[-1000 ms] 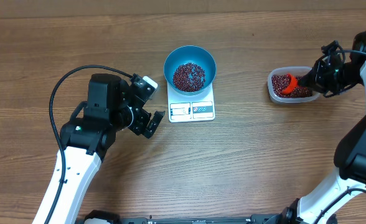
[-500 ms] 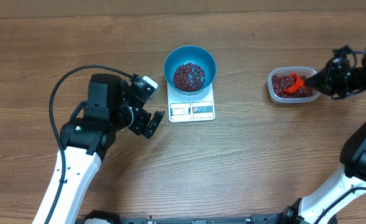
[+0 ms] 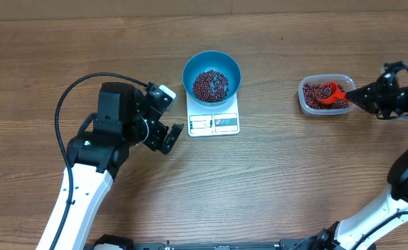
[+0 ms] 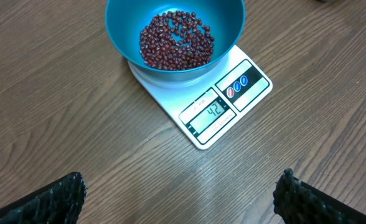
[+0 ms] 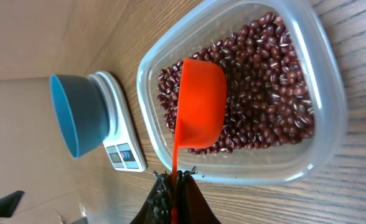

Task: Scoop item into bowl and weigh 150g on scale
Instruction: 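Dip the scoop into the tub and lift it filled with beans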

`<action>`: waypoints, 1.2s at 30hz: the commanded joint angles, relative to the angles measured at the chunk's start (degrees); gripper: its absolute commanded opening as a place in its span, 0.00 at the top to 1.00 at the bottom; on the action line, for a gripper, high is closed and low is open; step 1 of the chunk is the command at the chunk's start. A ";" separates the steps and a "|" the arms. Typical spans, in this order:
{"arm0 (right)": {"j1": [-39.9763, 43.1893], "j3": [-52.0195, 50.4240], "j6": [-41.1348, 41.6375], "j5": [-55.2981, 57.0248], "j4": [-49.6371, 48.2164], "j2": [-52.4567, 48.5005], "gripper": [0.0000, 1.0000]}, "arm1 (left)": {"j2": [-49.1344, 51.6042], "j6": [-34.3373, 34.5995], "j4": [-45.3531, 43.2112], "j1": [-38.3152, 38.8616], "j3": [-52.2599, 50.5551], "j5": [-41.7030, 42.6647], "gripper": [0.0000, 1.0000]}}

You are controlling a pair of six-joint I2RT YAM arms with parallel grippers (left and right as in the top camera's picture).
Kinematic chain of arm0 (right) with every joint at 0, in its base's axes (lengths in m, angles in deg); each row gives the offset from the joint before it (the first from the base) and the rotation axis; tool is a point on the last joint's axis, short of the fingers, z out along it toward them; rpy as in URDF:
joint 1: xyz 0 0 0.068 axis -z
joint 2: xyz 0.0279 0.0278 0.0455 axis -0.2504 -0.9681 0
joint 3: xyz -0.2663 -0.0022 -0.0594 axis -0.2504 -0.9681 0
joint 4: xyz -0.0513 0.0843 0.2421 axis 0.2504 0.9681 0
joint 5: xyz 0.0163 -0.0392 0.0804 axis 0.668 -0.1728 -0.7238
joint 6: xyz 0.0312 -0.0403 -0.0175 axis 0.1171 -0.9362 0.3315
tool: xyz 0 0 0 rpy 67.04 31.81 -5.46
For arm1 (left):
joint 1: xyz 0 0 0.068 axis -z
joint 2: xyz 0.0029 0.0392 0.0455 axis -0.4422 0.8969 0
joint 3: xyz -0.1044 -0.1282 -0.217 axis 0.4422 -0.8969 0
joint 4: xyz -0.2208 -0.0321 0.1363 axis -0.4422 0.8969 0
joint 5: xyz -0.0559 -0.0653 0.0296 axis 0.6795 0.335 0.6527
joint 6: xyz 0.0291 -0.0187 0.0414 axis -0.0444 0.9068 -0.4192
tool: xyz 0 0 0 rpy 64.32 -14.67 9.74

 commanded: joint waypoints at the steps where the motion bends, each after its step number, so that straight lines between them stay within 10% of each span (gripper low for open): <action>1: 1.57 -0.17 -1.16 -3.37 0.68 -0.26 0.96 | 0.39 0.57 -0.11 -0.24 0.87 -0.42 0.00; 36: -3.50 -0.04 -14.86 -27.74 13.66 -0.22 0.96 | 0.42 0.57 -0.11 -0.24 0.85 -0.42 0.01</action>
